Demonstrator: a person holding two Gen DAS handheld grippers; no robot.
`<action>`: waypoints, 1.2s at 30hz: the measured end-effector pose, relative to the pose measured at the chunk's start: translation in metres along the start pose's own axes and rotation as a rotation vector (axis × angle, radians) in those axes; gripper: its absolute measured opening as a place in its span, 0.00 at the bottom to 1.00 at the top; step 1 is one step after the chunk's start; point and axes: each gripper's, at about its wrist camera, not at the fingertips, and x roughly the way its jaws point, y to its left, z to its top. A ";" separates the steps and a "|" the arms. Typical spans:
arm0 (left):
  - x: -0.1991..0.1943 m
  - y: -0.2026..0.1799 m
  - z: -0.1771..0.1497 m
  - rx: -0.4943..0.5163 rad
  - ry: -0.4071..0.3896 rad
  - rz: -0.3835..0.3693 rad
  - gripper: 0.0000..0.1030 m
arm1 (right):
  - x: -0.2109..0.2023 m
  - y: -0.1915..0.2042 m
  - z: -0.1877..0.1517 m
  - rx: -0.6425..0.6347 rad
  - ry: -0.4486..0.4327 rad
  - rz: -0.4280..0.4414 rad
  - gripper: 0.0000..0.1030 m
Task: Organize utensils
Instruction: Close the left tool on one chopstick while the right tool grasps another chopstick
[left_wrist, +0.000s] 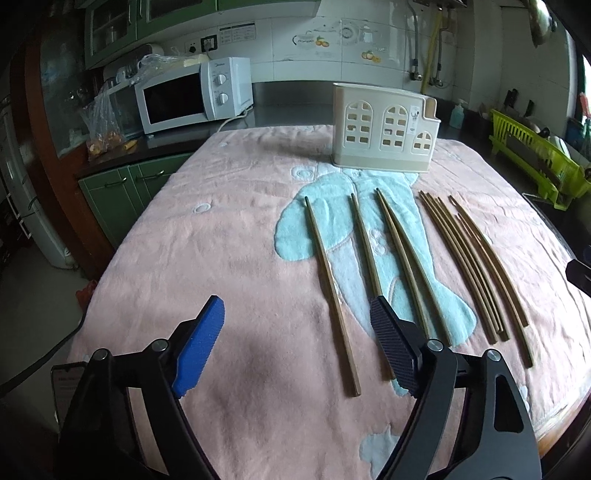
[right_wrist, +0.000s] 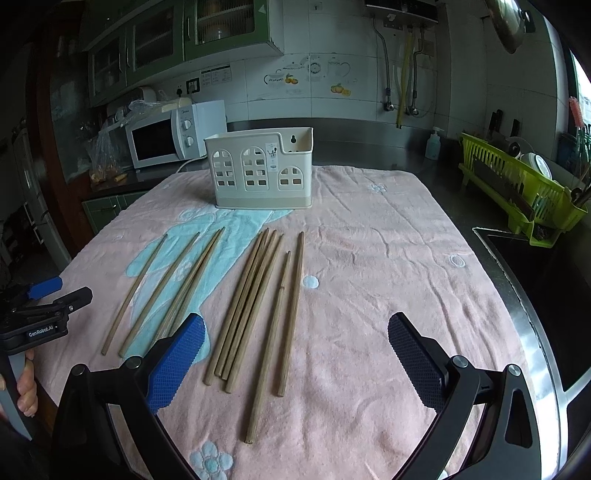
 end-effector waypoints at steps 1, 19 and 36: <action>0.004 -0.002 -0.001 0.001 0.016 -0.009 0.71 | 0.002 -0.001 -0.002 0.001 0.007 0.001 0.93; 0.052 -0.017 -0.008 0.021 0.154 -0.040 0.26 | 0.030 -0.007 -0.023 0.025 0.100 0.044 0.68; 0.055 -0.019 -0.002 0.040 0.167 -0.022 0.11 | 0.053 0.003 -0.036 0.015 0.189 0.051 0.19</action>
